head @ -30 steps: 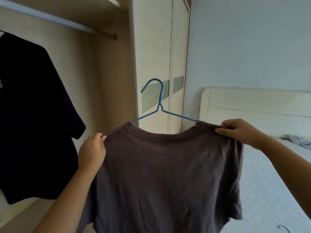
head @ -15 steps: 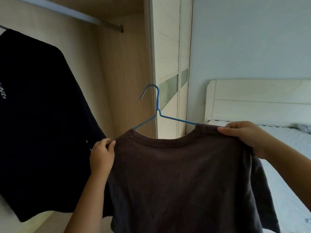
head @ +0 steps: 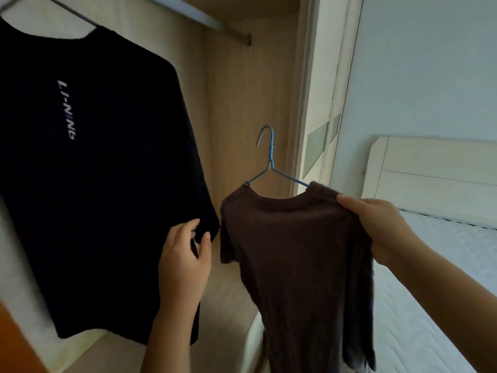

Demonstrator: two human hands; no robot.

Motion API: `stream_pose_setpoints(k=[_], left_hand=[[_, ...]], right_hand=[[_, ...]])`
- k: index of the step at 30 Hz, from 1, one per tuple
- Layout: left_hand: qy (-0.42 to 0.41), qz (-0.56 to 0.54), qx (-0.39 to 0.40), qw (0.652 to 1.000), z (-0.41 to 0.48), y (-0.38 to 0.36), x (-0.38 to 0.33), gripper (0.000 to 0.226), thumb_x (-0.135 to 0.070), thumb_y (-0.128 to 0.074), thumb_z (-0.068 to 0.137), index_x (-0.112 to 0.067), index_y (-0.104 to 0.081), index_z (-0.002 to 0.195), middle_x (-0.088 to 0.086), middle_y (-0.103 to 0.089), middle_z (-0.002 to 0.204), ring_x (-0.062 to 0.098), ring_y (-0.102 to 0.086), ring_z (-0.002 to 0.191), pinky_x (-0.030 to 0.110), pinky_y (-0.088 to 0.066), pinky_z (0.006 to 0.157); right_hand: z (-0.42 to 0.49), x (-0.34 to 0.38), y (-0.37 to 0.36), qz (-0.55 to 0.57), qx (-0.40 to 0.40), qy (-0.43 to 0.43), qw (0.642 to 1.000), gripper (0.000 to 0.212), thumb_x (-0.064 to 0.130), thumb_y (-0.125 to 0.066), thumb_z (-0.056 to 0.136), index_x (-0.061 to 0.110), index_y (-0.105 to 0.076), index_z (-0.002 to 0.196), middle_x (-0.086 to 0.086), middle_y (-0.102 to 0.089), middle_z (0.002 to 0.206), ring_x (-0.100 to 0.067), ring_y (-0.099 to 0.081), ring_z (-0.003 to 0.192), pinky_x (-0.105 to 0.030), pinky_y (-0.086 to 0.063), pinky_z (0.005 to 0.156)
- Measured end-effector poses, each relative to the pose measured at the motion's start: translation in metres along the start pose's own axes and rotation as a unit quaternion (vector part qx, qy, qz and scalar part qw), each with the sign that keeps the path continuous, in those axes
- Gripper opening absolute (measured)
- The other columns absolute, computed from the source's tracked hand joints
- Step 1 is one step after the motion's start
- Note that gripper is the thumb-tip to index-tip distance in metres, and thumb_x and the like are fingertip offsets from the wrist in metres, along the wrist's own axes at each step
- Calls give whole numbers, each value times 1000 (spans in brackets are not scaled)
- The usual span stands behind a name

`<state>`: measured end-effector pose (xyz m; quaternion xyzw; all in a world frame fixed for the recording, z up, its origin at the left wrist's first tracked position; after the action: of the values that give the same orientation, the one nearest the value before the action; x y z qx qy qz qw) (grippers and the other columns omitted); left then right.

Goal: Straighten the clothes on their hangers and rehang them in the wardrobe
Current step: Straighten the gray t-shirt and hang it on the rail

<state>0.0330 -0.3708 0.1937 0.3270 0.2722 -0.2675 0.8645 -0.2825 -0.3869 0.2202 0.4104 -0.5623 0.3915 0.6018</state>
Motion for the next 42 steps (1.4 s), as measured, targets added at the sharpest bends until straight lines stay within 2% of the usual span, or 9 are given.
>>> stream_pose_setpoints(k=[5,9,14,18,22,26,29,36,42], left_hand=[[4,16,-19,1000,10,8,6,32,-16,-58,86,-10,-57,117,4,-57,115,12,-57,102,7,-31,72],[-17,47,-95,994,31,35,-6,31,-14,-59,83,-8,-58,114,5,-58,112,11,-55,98,10,-32,73],[-50,70,-186,979,84,46,-36,31,-17,-58,85,-8,-58,115,7,-56,116,18,-56,106,12,-33,83],[-116,113,-258,952,134,49,-79,41,-32,-48,84,-9,-56,116,10,-53,121,25,-51,113,31,-42,92],[-171,201,-306,915,169,49,-116,45,-36,-47,82,-10,-57,118,15,-51,125,31,-48,115,36,-39,94],[-170,321,-270,892,204,38,-128,48,-42,-46,80,-17,-57,119,17,-47,132,36,-44,121,48,-40,93],[-140,384,-250,877,221,36,-119,33,-30,-61,79,-17,-63,110,20,-47,133,39,-45,121,52,-41,91],[-114,337,-298,886,209,75,-106,33,-26,-48,81,-14,-63,109,8,-50,130,26,-48,118,33,-39,89],[-108,272,-269,918,198,88,-94,33,-29,-49,88,-21,-58,118,-12,-44,132,0,-39,120,13,-27,92]], right_hand=[[29,6,-39,100,15,16,995,24,22,-60,87,6,-63,69,-9,-65,64,-20,-61,59,-26,-52,56],[58,29,-72,130,57,69,987,25,20,-57,89,5,-63,70,-7,-62,57,-14,-59,50,-15,-49,42],[105,62,-117,197,127,105,966,25,18,-57,88,4,-63,67,-14,-63,65,-20,-61,60,-29,-52,60],[138,92,-147,238,183,138,944,26,17,-57,88,-2,-63,71,-18,-61,70,-25,-58,67,-28,-48,59],[157,118,-172,299,237,159,910,26,15,-56,88,-3,-62,71,-20,-60,73,-26,-56,70,-31,-47,64],[164,139,-203,362,278,164,875,26,14,-57,88,1,-63,67,-11,-63,59,-23,-58,60,-29,-48,61],[162,151,-227,388,303,162,855,27,15,-58,88,4,-61,64,-11,-61,60,-23,-56,60,-28,-47,60],[150,186,-274,408,333,170,833,30,18,-58,88,9,-54,59,-17,-51,75,-26,-47,73,-37,-39,65],[121,213,-320,386,335,187,839,35,16,-54,88,15,-47,54,2,-45,46,-15,-41,50,-29,-36,54]])
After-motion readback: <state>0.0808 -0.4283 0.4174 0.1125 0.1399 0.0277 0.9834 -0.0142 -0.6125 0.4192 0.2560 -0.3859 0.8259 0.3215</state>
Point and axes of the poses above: each hand's wrist, its own z-axis towards the middle knuckle, its own y-axis out of the back of the hand, x = y × z, the point moved 10 cm from there along z, towards the middle knuckle
